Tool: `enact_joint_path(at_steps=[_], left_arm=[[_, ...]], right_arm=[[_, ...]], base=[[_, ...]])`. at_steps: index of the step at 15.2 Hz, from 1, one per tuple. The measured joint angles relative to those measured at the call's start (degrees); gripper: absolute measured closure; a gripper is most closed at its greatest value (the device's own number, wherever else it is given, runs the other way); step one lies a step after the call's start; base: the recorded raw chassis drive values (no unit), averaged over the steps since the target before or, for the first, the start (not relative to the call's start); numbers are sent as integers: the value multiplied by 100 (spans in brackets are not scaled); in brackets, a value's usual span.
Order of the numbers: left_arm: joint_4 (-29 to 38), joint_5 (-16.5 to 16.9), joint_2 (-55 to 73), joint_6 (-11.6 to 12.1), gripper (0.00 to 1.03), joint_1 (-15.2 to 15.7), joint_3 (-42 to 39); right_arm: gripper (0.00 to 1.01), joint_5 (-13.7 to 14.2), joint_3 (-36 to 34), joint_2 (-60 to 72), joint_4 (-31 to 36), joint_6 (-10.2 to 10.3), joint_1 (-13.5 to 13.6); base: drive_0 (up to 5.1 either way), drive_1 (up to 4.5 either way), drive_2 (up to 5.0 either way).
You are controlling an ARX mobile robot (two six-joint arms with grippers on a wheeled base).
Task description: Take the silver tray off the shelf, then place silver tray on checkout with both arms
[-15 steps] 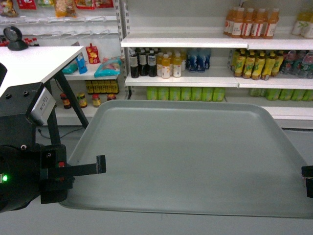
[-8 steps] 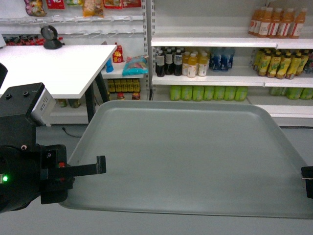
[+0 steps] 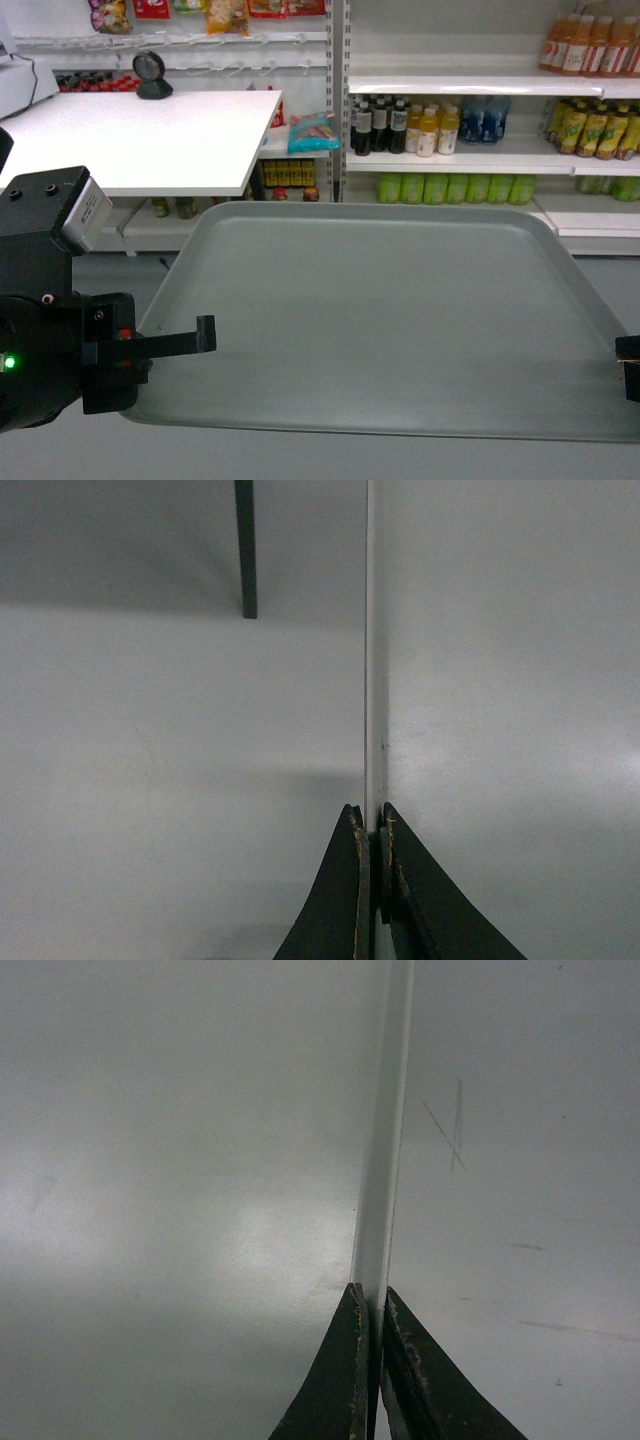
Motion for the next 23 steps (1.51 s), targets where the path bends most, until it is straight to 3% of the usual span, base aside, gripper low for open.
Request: enact_joint_path(at_steps=[23], left_arm=[[-7,7,2,0,101,0,0]], right_arm=[[99,0,-4,0,-20,0,-2]], base=[[-501,240,240]])
